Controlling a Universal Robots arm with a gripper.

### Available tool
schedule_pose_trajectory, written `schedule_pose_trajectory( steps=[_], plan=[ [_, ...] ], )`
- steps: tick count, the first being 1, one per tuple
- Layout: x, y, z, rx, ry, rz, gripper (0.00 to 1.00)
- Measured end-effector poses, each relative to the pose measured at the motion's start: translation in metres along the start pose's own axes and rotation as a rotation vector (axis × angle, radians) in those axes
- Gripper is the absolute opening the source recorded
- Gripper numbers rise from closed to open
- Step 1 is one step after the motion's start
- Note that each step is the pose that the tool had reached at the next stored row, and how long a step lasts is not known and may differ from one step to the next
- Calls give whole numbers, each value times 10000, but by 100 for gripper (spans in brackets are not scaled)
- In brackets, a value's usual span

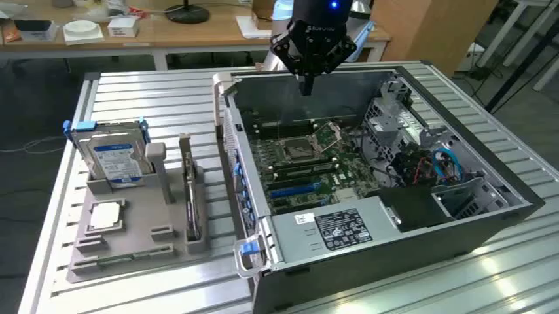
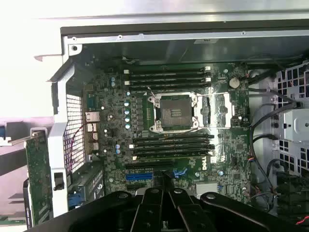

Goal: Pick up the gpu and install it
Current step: 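Reach for the gpu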

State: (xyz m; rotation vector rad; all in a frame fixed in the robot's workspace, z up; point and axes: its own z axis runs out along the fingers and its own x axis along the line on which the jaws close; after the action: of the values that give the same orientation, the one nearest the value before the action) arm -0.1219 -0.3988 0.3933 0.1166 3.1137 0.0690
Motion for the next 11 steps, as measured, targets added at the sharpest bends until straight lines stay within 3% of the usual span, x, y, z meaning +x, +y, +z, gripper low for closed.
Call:
schedule_pose_trajectory(
  steps=[11],
  plan=[
    [27,-2,-1,1,1,0,11]
  ],
)
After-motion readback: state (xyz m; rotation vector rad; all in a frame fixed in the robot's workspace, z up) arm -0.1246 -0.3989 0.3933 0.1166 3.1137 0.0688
